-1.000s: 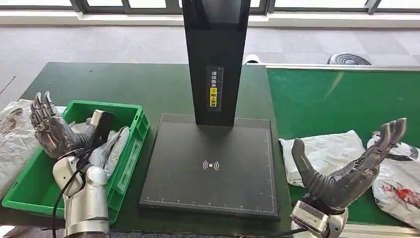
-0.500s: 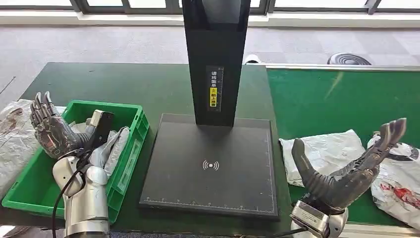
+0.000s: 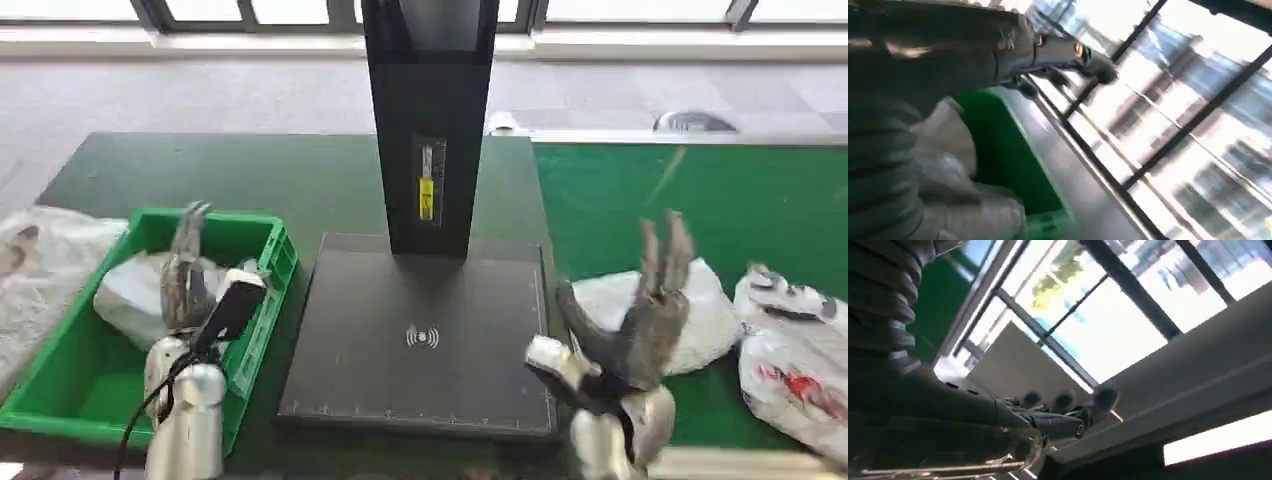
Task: Moved the parcel from conveyor to table for the left to box.
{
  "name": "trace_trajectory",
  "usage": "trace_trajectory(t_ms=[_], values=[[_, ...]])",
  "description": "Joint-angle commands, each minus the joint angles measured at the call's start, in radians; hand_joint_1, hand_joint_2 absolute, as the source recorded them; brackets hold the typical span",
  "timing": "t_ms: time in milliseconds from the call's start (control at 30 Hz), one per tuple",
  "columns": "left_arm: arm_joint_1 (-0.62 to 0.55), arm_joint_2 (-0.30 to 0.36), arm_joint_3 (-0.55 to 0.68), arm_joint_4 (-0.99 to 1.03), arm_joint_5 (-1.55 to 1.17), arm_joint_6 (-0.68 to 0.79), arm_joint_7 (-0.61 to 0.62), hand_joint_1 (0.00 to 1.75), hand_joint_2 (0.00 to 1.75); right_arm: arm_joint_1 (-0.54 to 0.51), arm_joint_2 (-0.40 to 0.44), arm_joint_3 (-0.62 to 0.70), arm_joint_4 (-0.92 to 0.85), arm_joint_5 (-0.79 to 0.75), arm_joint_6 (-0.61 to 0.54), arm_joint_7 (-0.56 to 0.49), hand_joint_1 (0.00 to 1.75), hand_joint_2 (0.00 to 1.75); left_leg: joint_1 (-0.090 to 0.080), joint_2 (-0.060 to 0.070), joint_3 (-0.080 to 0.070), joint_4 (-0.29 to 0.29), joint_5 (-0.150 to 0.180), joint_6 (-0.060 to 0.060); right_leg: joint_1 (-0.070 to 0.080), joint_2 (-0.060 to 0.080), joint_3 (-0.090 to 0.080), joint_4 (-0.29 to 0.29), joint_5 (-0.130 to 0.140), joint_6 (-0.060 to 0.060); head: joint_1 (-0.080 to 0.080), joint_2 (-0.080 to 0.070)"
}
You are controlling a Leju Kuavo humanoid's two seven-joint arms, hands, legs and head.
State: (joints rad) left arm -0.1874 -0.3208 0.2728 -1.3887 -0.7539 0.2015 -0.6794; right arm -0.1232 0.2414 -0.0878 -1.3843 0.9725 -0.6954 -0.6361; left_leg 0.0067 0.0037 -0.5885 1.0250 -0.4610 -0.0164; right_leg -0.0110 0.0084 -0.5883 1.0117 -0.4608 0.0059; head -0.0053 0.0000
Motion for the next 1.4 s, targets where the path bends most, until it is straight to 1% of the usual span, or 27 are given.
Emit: trace_trajectory(t_ms=[33,67,100,133,167,200,233,267,300,333,600,633,800,867,900,933,1000,1033,1100,1400], values=[[0.165,0.019,-0.479,-0.079,0.737,0.005,-0.019,0.00,1.75,-0.236,0.039,-0.716,0.546,0.125,-0.003,-0.062,0.00,1.75,0.000,-0.015,-0.005,-0.002,0.004,0.005,0.000,-0.017,0.005,-0.005,0.000,0.003,0.002,0.000],[0.166,0.019,-0.476,-0.080,0.736,0.001,-0.019,0.00,1.75,-0.239,0.039,-0.721,0.549,0.129,-0.003,-0.062,0.00,1.75,-0.001,-0.019,-0.005,-0.002,0.005,0.006,-0.001,-0.019,0.006,-0.003,-0.001,0.004,0.003,0.000],[0.168,0.015,-0.469,-0.082,0.730,-0.004,-0.019,0.00,1.75,-0.245,0.040,-0.730,0.554,0.137,-0.003,-0.062,0.00,1.75,-0.001,-0.018,-0.003,-0.002,0.004,0.005,-0.002,-0.017,0.007,-0.003,-0.001,0.003,0.002,0.000],[0.170,0.012,-0.466,-0.082,0.721,-0.006,-0.019,0.00,1.75,-0.250,0.040,-0.739,0.561,0.140,-0.003,-0.062,0.00,1.75,-0.001,-0.014,-0.001,-0.004,0.004,0.005,-0.002,-0.013,0.009,-0.005,0.000,0.003,0.002,0.000],[0.171,0.007,-0.462,-0.080,0.703,-0.002,-0.019,0.00,1.75,-0.257,0.036,-0.750,0.579,0.135,-0.003,-0.062,0.00,1.75,-0.001,-0.018,-0.004,-0.002,0.004,0.004,-0.001,-0.017,0.005,-0.003,0.000,0.003,0.002,0.000],[0.172,0.004,-0.460,-0.079,0.703,-0.007,-0.019,0.00,1.75,-0.262,0.029,-0.762,0.590,0.136,-0.003,-0.062,0.00,1.75,-0.001,-0.016,-0.005,-0.001,0.004,0.004,-0.001,-0.014,0.003,-0.002,0.000,0.003,0.002,0.000],[0.173,0.002,-0.457,-0.077,0.697,-0.010,-0.019,0.00,1.75,-0.272,0.024,-0.785,0.609,0.142,-0.003,-0.062,0.00,1.75,-0.001,-0.014,-0.002,-0.004,0.005,0.004,-0.001,-0.013,0.005,-0.005,0.000,0.003,0.002,0.000],[0.173,0.000,-0.456,-0.074,0.693,-0.009,-0.019,0.00,1.75,-0.276,0.016,-0.798,0.621,0.141,-0.003,-0.062,0.00,1.75,-0.001,-0.017,-0.005,-0.001,0.005,0.004,-0.001,-0.016,0.003,-0.002,-0.001,0.003,0.002,0.000],[0.170,-0.001,-0.458,-0.065,0.688,-0.009,-0.019,0.00,1.75,-0.291,-0.009,-0.819,0.667,0.166,-0.003,-0.007,0.00,1.75,-0.001,-0.016,-0.003,-0.004,0.005,0.004,-0.001,-0.015,0.006,-0.005,0.000,0.003,0.002,0.000],[0.169,-0.001,-0.460,-0.064,0.686,-0.006,-0.019,0.00,1.75,-0.302,-0.025,-0.835,0.694,0.166,-0.003,-0.007,0.00,1.75,-0.001,-0.015,-0.002,-0.004,0.004,0.004,-0.001,-0.015,0.006,-0.005,0.000,0.003,0.002,0.000],[0.169,-0.001,-0.460,-0.064,0.686,-0.006,-0.019,0.00,1.75,-0.302,-0.025,-0.835,0.694,0.166,-0.003,-0.007,0.00,1.75,-0.001,-0.016,-0.005,-0.002,0.004,0.004,-0.001,-0.016,0.004,-0.003,-0.001,0.004,0.002,0.000],[0.169,-0.001,-0.460,-0.064,0.686,-0.006,-0.019,0.00,1.75,-0.302,-0.025,-0.835,0.694,0.166,-0.003,-0.007,0.00,1.75,0.000,-0.014,-0.004,-0.004,0.005,0.004,-0.001,-0.013,0.004,-0.005,0.000,0.004,0.002,0.000],[0.169,-0.001,-0.460,-0.064,0.686,-0.006,-0.019,0.00,1.75,-0.302,-0.025,-0.835,0.694,0.166,-0.003,-0.007,0.00,1.75,-0.001,-0.015,-0.006,-0.002,0.004,0.004,-0.001,-0.014,0.002,-0.002,-0.001,0.003,0.002,0.000],[0.169,-0.001,-0.460,-0.064,0.686,-0.006,-0.019,0.00,1.75,-0.302,-0.025,-0.835,0.694,0.166,-0.003,-0.007,0.00,1.75,-0.001,-0.013,-0.003,-0.004,0.004,0.004,-0.001,-0.012,0.005,-0.005,0.000,0.003,0.002,0.000],[0.169,-0.001,-0.460,-0.064,0.686,-0.006,-0.019,0.00,1.75,-0.302,-0.025,-0.835,0.694,0.166,-0.003,-0.007,0.00,1.75,-0.001,-0.016,-0.005,-0.002,0.005,0.004,-0.001,-0.015,0.003,-0.002,-0.001,0.003,0.002,0.000],[0.169,-0.001,-0.460,-0.064,0.686,-0.006,-0.019,0.00,1.75,-0.302,-0.025,-0.835,0.694,0.166,-0.003,-0.007,0.00,1.75,-0.001,-0.015,-0.004,-0.004,0.005,0.004,-0.001,-0.014,0.004,-0.004,0.000,0.003,0.002,0.000],[0.169,-0.001,-0.460,-0.064,0.686,-0.006,-0.019,0.00,1.75,-0.302,-0.025,-0.835,0.694,0.166,-0.003,-0.007,0.00,1.75,-0.001,-0.015,-0.005,-0.002,0.004,0.004,-0.001,-0.014,0.003,-0.002,-0.001,0.003,0.002,0.000],[0.169,-0.001,-0.460,-0.064,0.686,-0.006,-0.019,0.00,1.75,-0.302,-0.025,-0.835,0.694,0.166,-0.003,-0.007,0.00,1.75,-0.001,-0.012,-0.002,-0.005,0.005,0.004,-0.001,-0.012,0.006,-0.006,0.001,0.003,0.002,0.000],[0.169,-0.001,-0.460,-0.064,0.686,-0.006,-0.019,0.00,1.75,-0.302,-0.025,-0.835,0.694,0.166,-0.003,-0.007,0.00,1.75,-0.001,-0.016,-0.006,-0.002,0.005,0.004,-0.001,-0.015,0.002,-0.002,-0.001,0.003,0.002,0.000],[0.169,-0.001,-0.460,-0.064,0.686,-0.006,-0.019,0.00,1.75,-0.302,-0.025,-0.835,0.694,0.166,-0.003,-0.007,0.00,1.75,-0.001,-0.015,-0.004,-0.003,0.004,0.004,-0.001,-0.014,0.003,-0.003,0.000,0.003,0.002,0.000]])
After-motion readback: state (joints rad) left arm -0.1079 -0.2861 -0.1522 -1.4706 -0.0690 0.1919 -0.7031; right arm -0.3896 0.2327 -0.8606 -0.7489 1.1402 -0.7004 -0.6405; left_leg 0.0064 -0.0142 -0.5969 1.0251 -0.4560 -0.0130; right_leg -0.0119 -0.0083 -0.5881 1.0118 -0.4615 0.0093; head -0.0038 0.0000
